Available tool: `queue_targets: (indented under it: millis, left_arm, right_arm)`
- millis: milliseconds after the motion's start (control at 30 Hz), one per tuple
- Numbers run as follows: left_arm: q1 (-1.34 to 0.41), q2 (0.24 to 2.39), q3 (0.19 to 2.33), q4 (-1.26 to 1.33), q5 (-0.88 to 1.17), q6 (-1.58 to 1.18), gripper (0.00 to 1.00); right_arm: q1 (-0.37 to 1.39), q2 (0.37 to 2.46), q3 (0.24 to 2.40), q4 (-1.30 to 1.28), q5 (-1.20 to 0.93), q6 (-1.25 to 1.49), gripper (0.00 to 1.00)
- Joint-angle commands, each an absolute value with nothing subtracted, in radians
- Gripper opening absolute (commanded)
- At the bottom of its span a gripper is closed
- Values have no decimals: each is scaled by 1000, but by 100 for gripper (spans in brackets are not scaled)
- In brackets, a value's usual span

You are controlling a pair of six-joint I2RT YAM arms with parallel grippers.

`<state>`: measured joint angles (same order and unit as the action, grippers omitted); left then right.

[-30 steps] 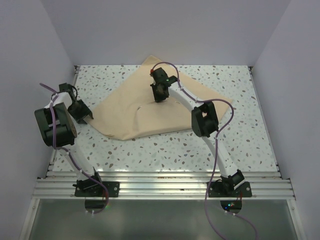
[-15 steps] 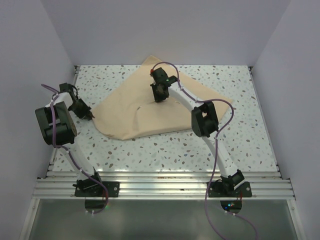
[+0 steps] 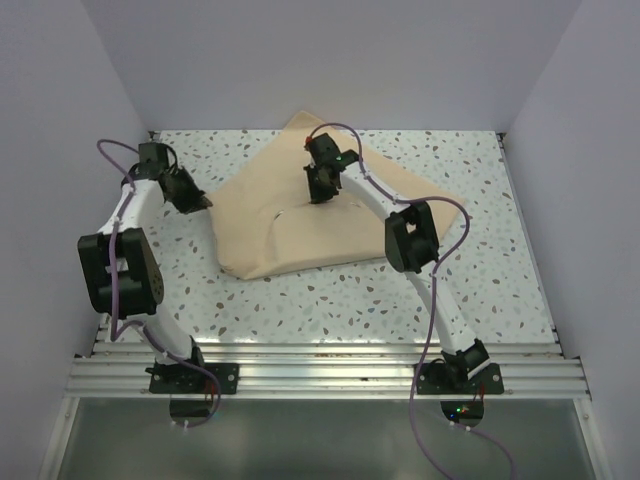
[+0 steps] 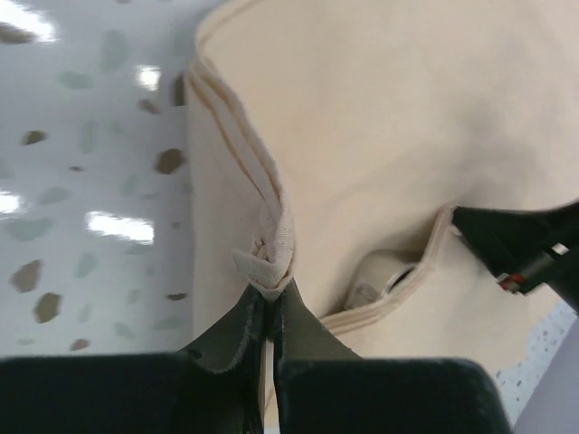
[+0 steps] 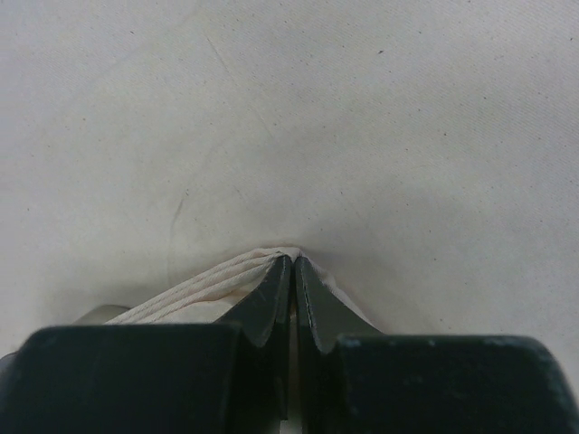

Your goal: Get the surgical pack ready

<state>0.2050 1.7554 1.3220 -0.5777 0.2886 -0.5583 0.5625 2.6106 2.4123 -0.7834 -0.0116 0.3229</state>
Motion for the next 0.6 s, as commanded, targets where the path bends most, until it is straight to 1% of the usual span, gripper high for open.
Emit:
queue_targets:
  millis: [0, 133, 233, 433, 567]
  left_arm:
    - [91, 1700, 1413, -485, 334, -658, 0]
    - [8, 1704, 1517, -463, 356, -735, 0]
    - [-96, 1732, 1598, -469, 360, -762, 0]
    - [-231, 1776, 1683, -472, 382, -798, 0]
    - [-305, 1818, 1721, -460, 383, -805, 0]
  right_arm:
    - [549, 2675, 2398, -802, -25, 347, 5]
    - [548, 2674, 2398, -802, -28, 348, 5]
    - [548, 2678, 2396, -804, -32, 351, 5]
    - [546, 2706, 2442, -833, -48, 362, 5]
    - [540, 2711, 2436, -831, -72, 380, 4]
